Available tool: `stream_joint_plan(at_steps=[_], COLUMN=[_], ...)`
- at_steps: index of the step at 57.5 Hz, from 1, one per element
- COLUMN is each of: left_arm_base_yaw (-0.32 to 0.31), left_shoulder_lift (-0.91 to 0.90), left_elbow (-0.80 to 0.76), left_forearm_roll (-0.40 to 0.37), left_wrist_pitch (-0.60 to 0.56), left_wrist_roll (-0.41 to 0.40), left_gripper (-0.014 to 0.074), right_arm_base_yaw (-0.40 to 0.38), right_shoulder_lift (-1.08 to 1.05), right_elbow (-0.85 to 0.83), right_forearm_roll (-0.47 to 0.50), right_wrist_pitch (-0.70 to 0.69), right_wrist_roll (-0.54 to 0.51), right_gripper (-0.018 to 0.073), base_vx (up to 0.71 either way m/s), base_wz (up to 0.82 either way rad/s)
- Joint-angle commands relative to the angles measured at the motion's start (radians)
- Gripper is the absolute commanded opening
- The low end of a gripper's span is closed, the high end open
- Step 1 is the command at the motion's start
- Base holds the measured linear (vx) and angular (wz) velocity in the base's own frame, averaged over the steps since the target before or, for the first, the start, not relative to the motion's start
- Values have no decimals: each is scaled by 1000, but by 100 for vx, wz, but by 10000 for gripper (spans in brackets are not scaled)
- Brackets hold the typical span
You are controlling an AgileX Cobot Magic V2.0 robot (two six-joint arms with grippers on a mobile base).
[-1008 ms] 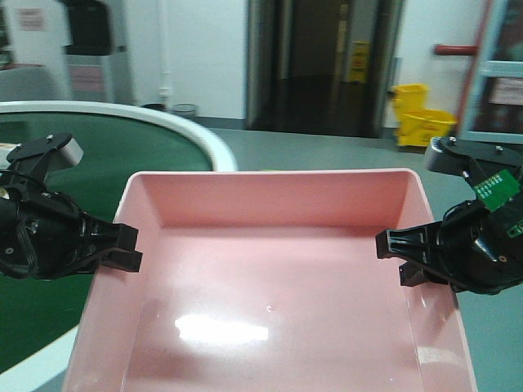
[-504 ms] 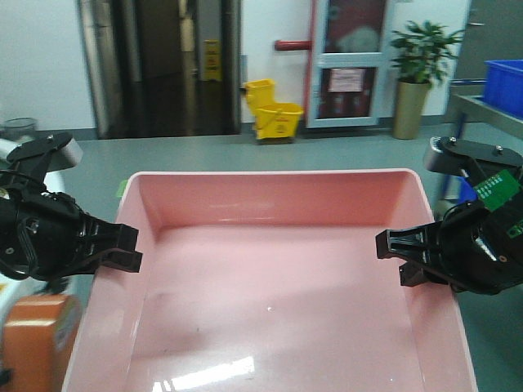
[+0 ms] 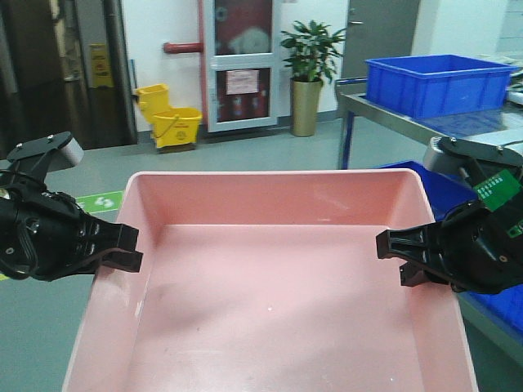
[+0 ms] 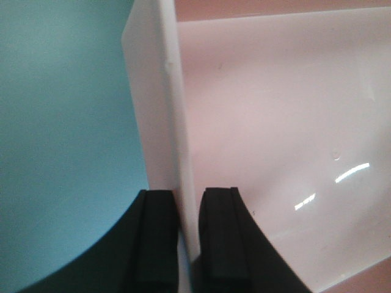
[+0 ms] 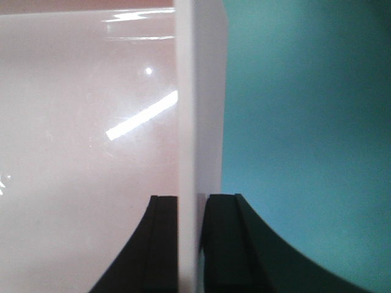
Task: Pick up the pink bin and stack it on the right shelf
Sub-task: 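Carry the pink bin with both grippers while the base drives to the table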
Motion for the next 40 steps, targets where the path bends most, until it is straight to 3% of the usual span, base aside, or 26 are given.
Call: stream_joint_plan(at_steps=[1,19,40], left_arm_base_yaw=[0,0,0], left_shoulder_lift=[-39,-39,-39], left_elbow=[-28,-28,-28], left_forearm_roll=[-33,-33,-33], left_wrist_pitch=[-47,-48,-48], left_wrist_roll=[11,11,11], left_gripper=[-1,-1,-1], right_arm_base_yaw=[-3,-3,-3], right_shoulder_lift=[-40,-40,-40], right_elbow=[-39,-39,-39], right_forearm_roll=[6,9,9], right_wrist_pitch=[-88,-83,-83], right_wrist_roll=[-6,-6,-6], right_gripper=[-9,-9,-9], base_vx=[31,35,44], base_wz=[-38,-15,22])
